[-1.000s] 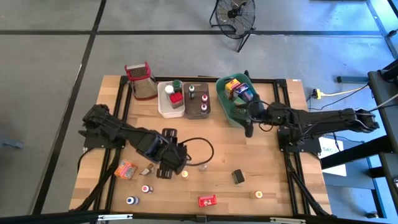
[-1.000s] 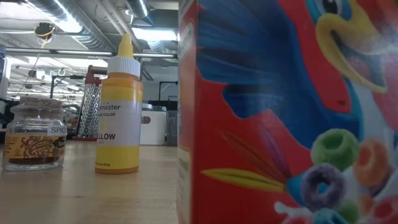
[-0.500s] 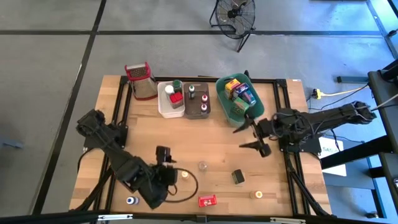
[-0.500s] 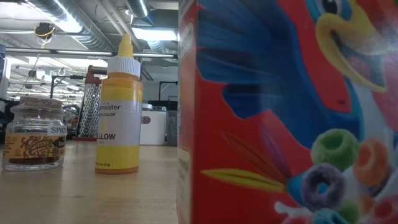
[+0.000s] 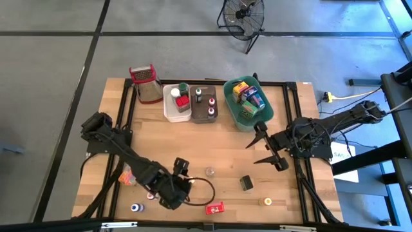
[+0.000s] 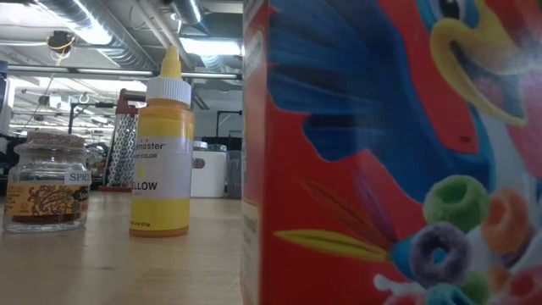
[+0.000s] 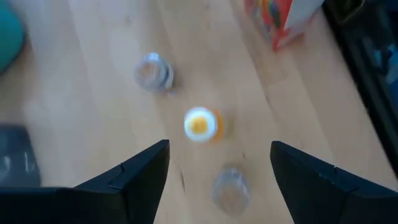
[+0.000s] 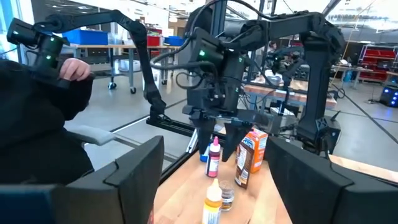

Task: Pick & Place Kitchen Items
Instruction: Put the left yellow food coloring bottle into the middle black transparent bin

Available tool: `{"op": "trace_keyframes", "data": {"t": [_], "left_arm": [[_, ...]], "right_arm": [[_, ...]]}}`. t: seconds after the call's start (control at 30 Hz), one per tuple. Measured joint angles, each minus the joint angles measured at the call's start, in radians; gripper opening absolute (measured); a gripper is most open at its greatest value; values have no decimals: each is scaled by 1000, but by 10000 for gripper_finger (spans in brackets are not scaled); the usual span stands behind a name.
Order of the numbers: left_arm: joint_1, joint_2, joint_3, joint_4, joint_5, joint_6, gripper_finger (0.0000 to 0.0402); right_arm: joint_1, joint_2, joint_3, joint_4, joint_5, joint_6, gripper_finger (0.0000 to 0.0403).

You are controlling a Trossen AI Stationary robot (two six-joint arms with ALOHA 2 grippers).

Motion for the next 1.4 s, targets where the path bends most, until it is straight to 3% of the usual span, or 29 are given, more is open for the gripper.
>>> {"op": "trace_keyframes", "data": {"t": [0.13, 0.3, 0.47, 1.03, 1.27, 1.4], "left_arm": [[34, 0, 0, 69, 73, 61, 276], [59, 0, 1, 63, 79, 98, 274], [95, 0, 1, 67, 182, 93, 276], [131, 5, 2, 70, 197, 109, 274], [127, 45, 1, 82, 127, 119, 276], [128, 80, 1, 82, 166, 124, 274]], "right_arm": [[0, 0, 0, -3, 1, 0, 285], [0, 0, 0, -17, 3, 4, 284], [0, 0, 0, -21, 3, 5, 284], [0, 0, 0, -20, 66, 8, 284], [0, 3, 0, -25, 62, 16, 284], [0, 11, -1, -22, 62, 17, 284]]}}
